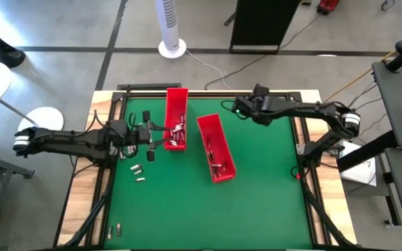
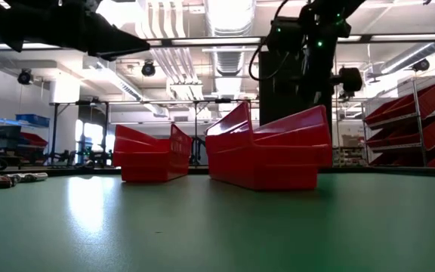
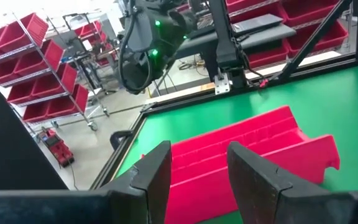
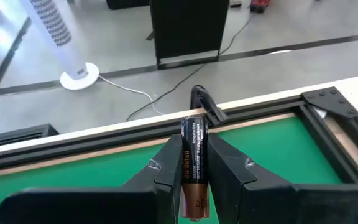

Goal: Sort batteries
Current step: Put the black battery into the right red bin, then adjust the right red bin

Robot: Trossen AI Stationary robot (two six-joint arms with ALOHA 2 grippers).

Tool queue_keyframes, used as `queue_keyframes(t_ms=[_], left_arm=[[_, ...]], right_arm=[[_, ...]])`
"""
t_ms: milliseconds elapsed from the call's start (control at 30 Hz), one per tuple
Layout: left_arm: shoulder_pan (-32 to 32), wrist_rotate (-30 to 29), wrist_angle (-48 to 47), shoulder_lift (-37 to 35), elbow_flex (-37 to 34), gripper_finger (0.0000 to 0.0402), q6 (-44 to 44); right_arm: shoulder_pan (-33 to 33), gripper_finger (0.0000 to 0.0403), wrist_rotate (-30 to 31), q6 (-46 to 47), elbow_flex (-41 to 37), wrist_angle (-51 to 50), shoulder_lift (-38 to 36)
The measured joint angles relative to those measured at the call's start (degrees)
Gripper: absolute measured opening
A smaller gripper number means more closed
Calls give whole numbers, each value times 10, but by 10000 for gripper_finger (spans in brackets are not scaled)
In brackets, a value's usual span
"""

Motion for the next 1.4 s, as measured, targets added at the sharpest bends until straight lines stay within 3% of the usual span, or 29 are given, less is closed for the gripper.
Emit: queue_keyframes(t_ms=[233,467,633,867,1067,1233,1400], left_arm=[[0,0,-2,-1,0,136,6],[0,-1,10,-1,0,136,10],[0,-1,16,-1,0,136,4],[0,-1,25,-1,0,136,-4],[0,-1,29,-1,0,136,-4],[0,-1,30,0,0,136,-4],[0,-1,29,-1,0,136,-6]], right_arm=[[84,54,-26,-91,10,69,0],[203,54,-70,-247,11,260,39],[236,54,-134,-295,12,355,97],[228,60,-150,-269,62,254,159],[215,120,-173,-289,169,128,191],[163,170,-314,-320,254,41,218],[108,193,-457,-451,271,28,233]])
